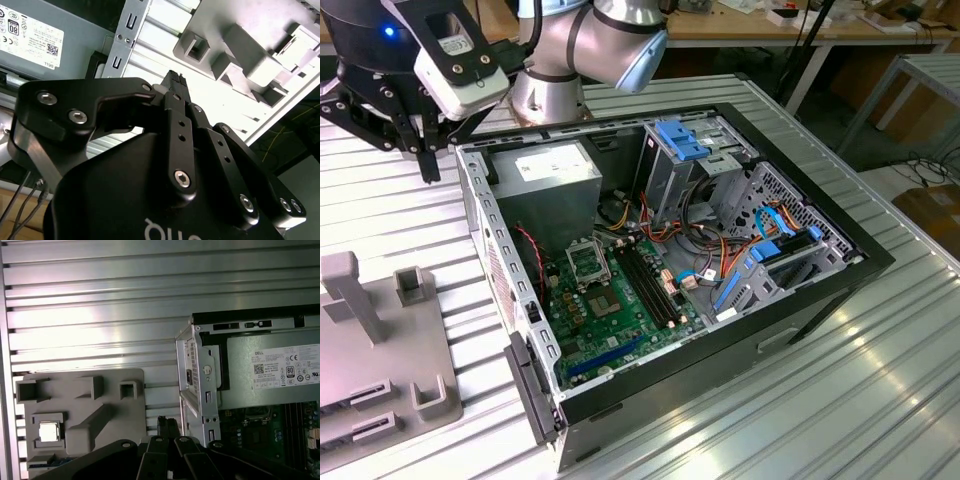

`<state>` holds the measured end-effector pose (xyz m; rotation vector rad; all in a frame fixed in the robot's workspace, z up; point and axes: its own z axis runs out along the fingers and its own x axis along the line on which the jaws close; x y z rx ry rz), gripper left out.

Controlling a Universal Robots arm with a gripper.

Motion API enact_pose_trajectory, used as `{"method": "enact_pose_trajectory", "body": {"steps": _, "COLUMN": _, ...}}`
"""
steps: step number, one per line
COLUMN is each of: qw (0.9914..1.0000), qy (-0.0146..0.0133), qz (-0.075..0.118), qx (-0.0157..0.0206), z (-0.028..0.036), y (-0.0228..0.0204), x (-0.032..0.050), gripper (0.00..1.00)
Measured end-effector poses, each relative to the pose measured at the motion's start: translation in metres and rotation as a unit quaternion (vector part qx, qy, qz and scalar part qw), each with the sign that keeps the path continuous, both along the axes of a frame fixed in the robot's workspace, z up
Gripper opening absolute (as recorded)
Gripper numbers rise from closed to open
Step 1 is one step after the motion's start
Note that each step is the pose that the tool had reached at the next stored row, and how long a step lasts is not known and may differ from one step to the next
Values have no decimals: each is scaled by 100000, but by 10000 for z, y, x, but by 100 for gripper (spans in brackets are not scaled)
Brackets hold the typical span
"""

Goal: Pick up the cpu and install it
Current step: 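Reach for the cpu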

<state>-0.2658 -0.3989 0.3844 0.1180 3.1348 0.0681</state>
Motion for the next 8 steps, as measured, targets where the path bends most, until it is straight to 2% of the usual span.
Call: {"method": "enact_pose_trajectory", "body": {"steps": 8, "qw": 100000, "qy": 0, "qz": 0, "qx": 0, "z": -2, "y": 0, "x": -65, "gripper": 12}}
